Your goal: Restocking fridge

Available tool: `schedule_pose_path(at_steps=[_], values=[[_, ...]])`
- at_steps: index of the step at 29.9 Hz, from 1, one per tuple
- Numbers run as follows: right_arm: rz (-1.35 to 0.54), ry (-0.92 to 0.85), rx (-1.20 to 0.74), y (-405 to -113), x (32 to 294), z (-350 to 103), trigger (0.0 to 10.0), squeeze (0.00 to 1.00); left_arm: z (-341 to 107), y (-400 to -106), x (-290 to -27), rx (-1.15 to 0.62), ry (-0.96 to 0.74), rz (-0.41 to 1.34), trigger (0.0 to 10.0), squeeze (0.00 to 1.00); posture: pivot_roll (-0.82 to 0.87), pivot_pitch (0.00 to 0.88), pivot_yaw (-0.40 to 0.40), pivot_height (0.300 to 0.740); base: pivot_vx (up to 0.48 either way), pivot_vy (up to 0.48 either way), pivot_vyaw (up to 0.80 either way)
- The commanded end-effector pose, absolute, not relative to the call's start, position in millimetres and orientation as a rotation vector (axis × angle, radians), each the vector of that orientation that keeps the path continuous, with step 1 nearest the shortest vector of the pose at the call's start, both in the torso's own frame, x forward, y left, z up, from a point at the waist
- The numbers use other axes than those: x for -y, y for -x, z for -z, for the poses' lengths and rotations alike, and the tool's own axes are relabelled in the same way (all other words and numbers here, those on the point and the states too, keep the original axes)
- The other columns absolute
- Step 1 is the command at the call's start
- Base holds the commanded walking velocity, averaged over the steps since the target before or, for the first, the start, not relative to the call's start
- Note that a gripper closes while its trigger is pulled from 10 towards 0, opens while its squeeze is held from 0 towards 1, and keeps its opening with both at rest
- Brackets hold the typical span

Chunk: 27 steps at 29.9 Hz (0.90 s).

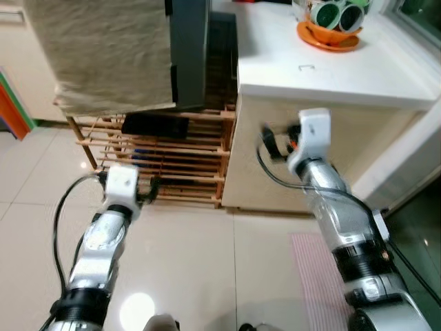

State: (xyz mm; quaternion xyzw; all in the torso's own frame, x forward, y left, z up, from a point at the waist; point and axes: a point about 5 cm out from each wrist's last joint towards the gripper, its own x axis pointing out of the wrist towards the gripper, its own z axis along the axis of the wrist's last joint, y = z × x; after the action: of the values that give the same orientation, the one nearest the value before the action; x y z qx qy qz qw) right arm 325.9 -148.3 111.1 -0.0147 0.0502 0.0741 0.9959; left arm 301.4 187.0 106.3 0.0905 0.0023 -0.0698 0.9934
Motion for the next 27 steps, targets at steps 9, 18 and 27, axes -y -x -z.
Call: schedule_pose_path(at_steps=[9, 18, 27], values=[[-0.110, 0.085, -0.155, -277.4, 155.9, -72.2, 10.0, 0.00, -131.7, -280.3, -143.7, 0.092, -0.161, 0.345, 10.0, 0.00, 0.02, 0.000, -0.026, 0.740, 0.000, 0.000, 0.00], [-0.099, 0.064, -0.126, -279.8, 156.2, -74.9, 10.0, 0.00, -130.5, -285.8, -150.3, 0.030, -0.120, 0.291, 10.0, 0.00, 0.01, 0.000, -0.010, 0.740, 0.000, 0.331, 0.00], [-0.117, 0.043, -0.088, -276.4, 149.6, -76.7, 10.0, 0.00, -130.6, -285.1, -155.8, 0.024, -0.145, 0.273, 10.0, 0.00, 0.03, 0.000, -0.023, 0.740, 0.000, 0.458, 0.00]])
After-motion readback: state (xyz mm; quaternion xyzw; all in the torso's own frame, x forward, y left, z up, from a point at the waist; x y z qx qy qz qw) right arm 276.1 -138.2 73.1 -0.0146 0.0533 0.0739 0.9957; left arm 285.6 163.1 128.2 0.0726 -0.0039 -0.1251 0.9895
